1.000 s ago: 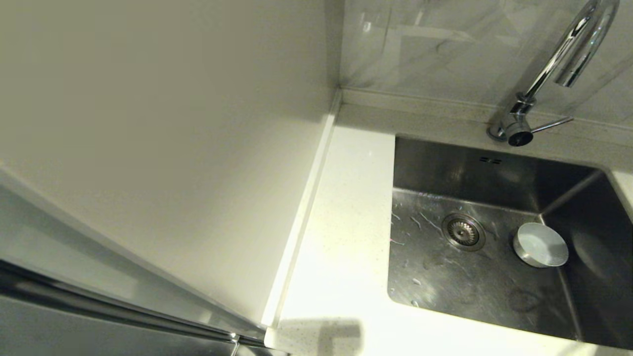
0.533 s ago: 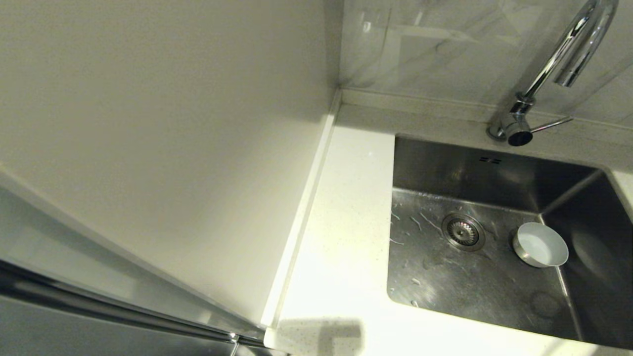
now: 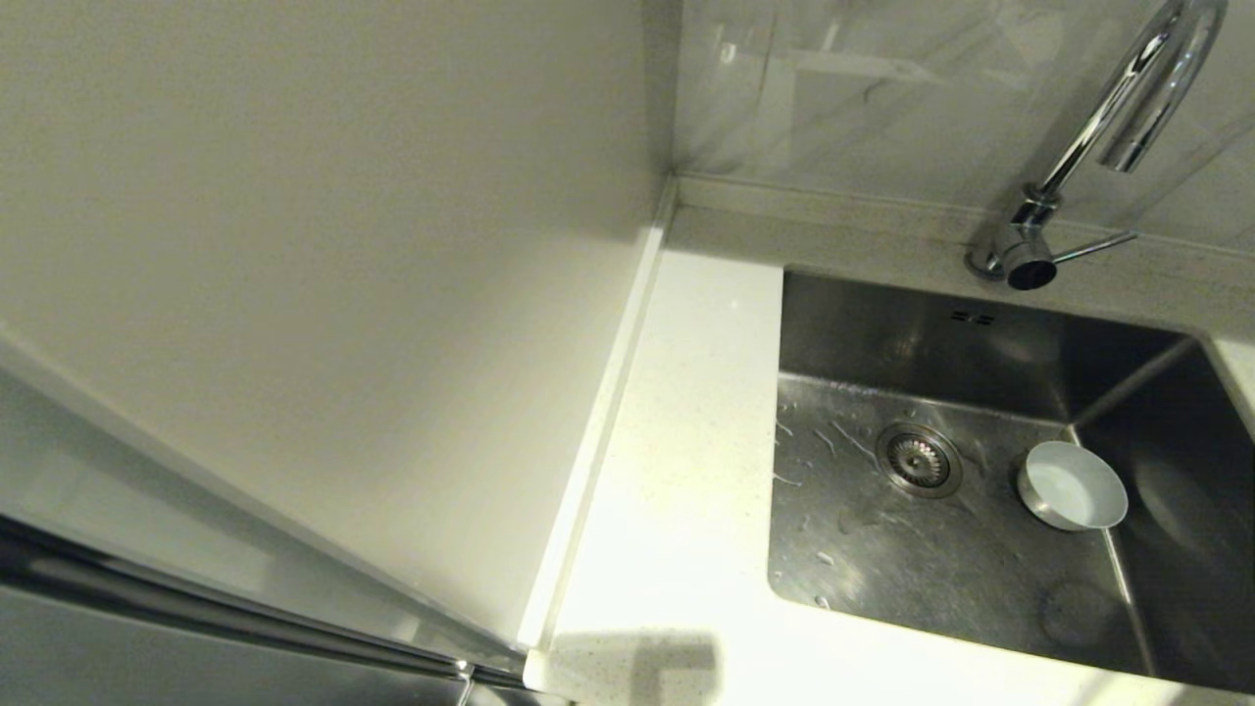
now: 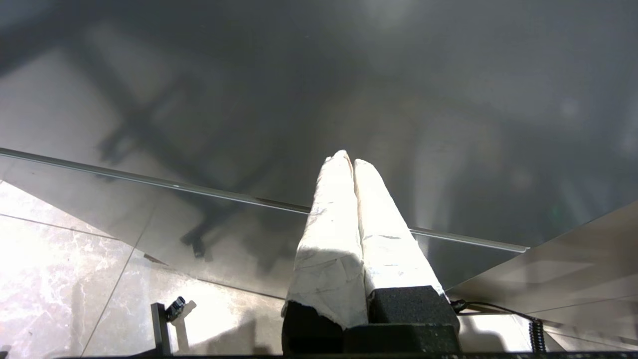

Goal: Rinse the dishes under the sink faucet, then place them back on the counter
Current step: Put a bowl into the sink

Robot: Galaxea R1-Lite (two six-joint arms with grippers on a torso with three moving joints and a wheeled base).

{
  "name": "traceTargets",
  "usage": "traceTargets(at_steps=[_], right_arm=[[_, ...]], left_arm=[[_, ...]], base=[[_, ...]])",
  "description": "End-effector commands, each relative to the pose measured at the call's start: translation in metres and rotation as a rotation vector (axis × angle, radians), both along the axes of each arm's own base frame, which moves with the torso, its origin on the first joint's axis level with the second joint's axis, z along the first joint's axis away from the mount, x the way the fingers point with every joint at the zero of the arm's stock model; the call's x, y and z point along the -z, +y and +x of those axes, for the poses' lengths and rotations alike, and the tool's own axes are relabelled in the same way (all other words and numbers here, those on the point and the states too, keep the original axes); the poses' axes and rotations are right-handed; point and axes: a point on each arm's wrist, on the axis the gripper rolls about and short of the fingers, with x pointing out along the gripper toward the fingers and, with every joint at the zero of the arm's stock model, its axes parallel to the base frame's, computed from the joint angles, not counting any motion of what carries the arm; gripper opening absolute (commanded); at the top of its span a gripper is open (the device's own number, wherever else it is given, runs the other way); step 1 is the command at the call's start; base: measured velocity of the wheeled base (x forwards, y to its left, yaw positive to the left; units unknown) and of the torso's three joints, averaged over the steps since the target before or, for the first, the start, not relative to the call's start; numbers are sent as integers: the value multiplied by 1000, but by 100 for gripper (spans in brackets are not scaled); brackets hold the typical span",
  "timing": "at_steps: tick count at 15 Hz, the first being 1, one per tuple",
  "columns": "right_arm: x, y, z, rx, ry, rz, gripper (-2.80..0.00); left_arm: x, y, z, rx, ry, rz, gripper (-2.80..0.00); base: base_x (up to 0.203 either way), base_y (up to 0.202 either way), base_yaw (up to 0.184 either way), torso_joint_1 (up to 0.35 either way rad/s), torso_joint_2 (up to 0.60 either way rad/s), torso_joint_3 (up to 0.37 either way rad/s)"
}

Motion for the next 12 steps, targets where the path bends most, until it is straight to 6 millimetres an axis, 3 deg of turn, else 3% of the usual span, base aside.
traceTargets(at_steps=[1,6,12], right_arm=[[7,-9,1,3,-1,44,0],[12,-22,-5,68,12,64,0],[25,-31,1,173,13,163,0]], left_arm=[[0,0,0,0,1,0,-280],[1,0,0,0,2,1,-280],[1,0,0,0,2,0,-280]], base=[[0,0,0,0,0,0],[0,0,0,0,0,0],[0,0,0,0,0,0]])
